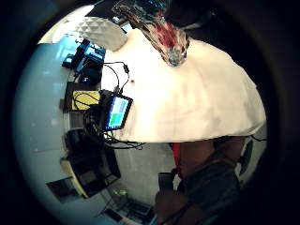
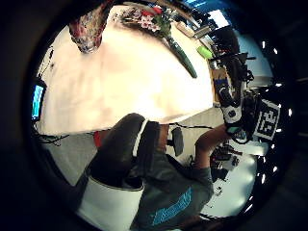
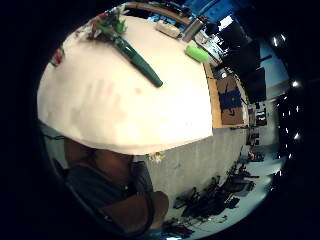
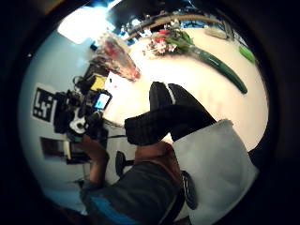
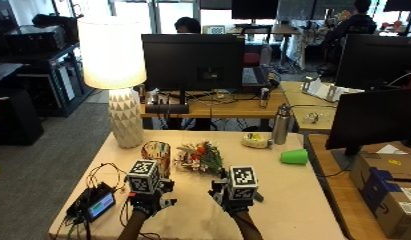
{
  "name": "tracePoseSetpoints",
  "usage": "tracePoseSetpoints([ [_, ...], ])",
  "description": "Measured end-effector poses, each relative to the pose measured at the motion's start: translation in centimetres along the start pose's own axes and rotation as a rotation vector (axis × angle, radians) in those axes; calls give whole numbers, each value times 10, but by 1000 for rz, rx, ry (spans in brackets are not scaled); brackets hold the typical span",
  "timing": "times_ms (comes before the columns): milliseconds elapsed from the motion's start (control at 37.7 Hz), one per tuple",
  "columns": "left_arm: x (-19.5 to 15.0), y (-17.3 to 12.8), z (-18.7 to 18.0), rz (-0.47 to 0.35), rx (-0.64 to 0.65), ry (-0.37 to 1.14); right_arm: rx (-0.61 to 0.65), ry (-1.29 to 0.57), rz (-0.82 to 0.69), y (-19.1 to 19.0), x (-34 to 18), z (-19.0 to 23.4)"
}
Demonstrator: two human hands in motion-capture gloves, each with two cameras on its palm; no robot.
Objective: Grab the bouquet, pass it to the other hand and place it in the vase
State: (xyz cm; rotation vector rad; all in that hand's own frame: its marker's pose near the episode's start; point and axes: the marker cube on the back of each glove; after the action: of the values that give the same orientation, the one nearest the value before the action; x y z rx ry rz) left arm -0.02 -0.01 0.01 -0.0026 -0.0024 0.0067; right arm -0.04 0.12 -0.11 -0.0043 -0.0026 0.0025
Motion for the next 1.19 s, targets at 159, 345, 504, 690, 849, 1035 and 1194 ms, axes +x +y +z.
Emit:
tracePoseSetpoints([
  [159,0,-3,2,6,0,9,14,-21,-9,-2,-4,-1],
  [345,1,-3,-1,8,0,19,-6,-15,-7,2,-2,-2],
  [504,8,5,-8,2,-11,26,-3,-21,-31,1,-3,1],
  [690,8,5,-8,4,-2,28,-17,-26,-64,0,-2,8],
  [849,8,6,-6,5,45,44,-37,-12,-80,-4,17,19],
  [1035,12,4,2,15,89,78,-47,-8,-22,-31,77,55],
  [1194,14,2,8,14,90,93,-22,-54,50,-66,113,90],
])
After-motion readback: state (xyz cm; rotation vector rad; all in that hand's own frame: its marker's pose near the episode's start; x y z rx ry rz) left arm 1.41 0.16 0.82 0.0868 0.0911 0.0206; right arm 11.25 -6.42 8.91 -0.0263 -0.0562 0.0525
